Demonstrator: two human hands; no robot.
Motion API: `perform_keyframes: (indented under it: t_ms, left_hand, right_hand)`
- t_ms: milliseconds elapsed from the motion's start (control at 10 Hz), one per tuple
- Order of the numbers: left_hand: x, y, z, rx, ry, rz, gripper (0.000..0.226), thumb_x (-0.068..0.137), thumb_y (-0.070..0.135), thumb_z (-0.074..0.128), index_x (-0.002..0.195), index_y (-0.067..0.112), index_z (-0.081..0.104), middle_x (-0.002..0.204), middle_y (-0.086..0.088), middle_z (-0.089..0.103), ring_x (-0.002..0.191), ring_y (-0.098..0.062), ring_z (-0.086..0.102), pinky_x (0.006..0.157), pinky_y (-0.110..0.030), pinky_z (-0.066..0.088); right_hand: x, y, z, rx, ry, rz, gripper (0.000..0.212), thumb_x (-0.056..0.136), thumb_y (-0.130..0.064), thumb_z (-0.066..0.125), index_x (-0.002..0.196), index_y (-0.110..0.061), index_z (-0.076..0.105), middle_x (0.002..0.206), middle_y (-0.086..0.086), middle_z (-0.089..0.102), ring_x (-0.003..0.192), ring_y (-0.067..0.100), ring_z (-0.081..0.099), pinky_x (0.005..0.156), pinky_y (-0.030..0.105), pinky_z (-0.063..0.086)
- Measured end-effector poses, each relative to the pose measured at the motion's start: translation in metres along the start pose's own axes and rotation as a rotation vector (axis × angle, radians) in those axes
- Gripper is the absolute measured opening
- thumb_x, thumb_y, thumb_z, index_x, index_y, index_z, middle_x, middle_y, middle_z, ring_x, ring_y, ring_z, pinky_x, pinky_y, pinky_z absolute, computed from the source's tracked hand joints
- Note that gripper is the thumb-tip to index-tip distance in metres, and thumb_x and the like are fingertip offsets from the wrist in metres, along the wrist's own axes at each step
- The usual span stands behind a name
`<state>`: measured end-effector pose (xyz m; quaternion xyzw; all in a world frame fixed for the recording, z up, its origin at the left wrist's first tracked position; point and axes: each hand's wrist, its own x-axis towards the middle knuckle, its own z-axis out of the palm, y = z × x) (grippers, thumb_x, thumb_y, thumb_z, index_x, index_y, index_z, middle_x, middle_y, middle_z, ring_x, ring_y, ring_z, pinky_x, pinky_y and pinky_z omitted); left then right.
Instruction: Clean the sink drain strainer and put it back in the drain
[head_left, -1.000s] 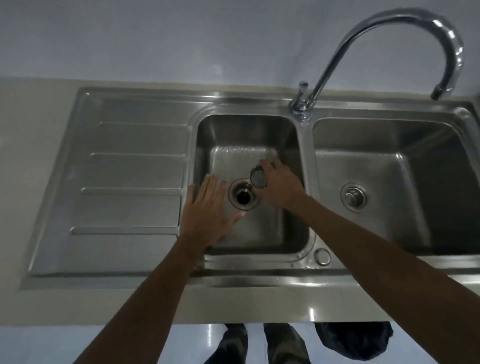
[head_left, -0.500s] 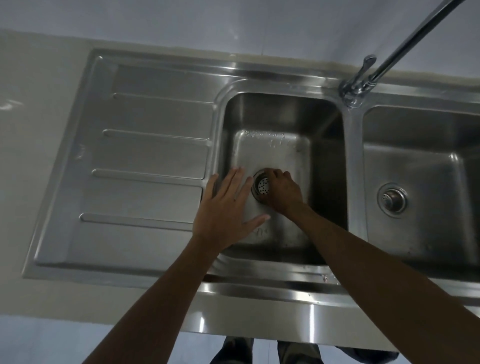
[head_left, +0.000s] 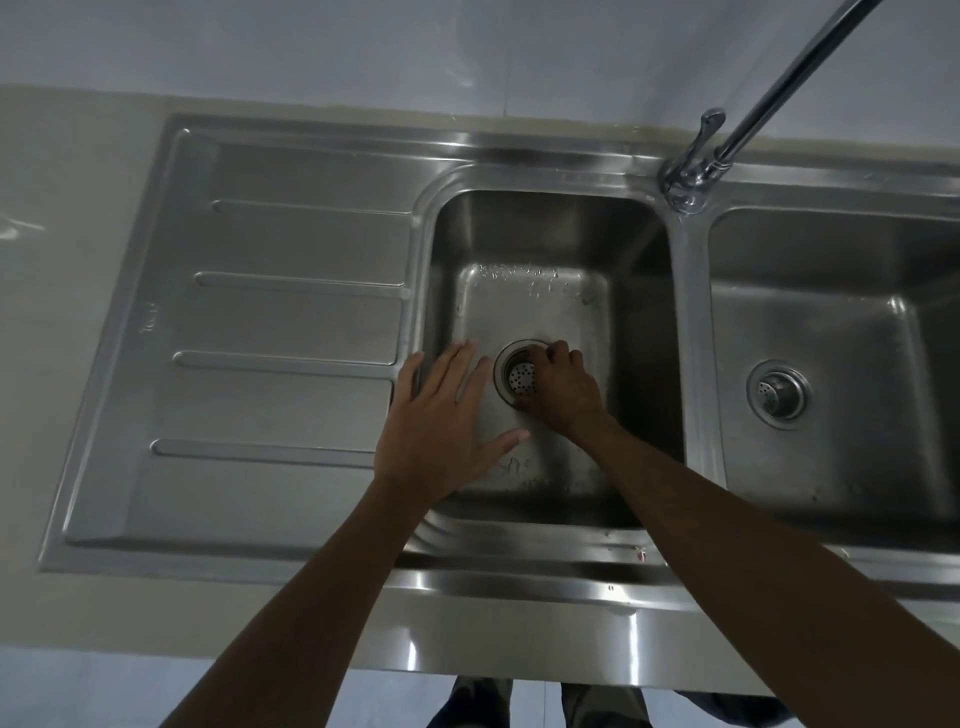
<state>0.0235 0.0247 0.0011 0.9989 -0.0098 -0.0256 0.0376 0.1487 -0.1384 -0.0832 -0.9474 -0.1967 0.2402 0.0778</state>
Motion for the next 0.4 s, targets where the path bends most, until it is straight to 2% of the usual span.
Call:
perform_keyframes:
  t_ms: [200,300,400]
  left_hand:
    - [0.002,-0.003,-0.004,0.018,-0.044,-0.020,0.094,0.092,0.085,0.020,0.152,0.015,0.041,0.162,-0.010,0.038,0.152,-0.024,0.029,0.123,-0.055,0.017]
    - [-0.003,0.000,-0.010,0.096,-0.135,0.000,0.090,0.095,0.080,0.018,0.154,0.015,0.039,0.162,-0.011,0.036,0.152,-0.025,0.028,0.124,-0.055,0.013]
    - [-0.010,0.010,-0.018,0.116,-0.172,-0.045,0.085,0.097,0.074,0.024,0.155,0.014,0.035,0.162,-0.012,0.035,0.152,-0.027,0.027,0.125,-0.054,0.011]
  right_hand:
    - [-0.026,-0.002,-0.023,0.018,-0.022,0.008,0.074,0.085,-0.045,0.071,0.144,-0.017,0.037,0.134,0.018,0.046,0.118,0.037,0.049,0.091,0.046,0.048]
    - [-0.054,0.001,-0.040,0.002,-0.025,-0.027,0.070,0.088,-0.040,0.068,0.146,-0.017,0.035,0.133,0.017,0.048,0.118,0.037,0.049,0.092,0.046,0.048]
    - [-0.081,0.001,-0.060,-0.033,0.019,-0.086,0.062,0.089,-0.040,0.066,0.141,-0.018,0.040,0.129,0.013,0.053,0.118,0.036,0.052,0.093,0.047,0.051]
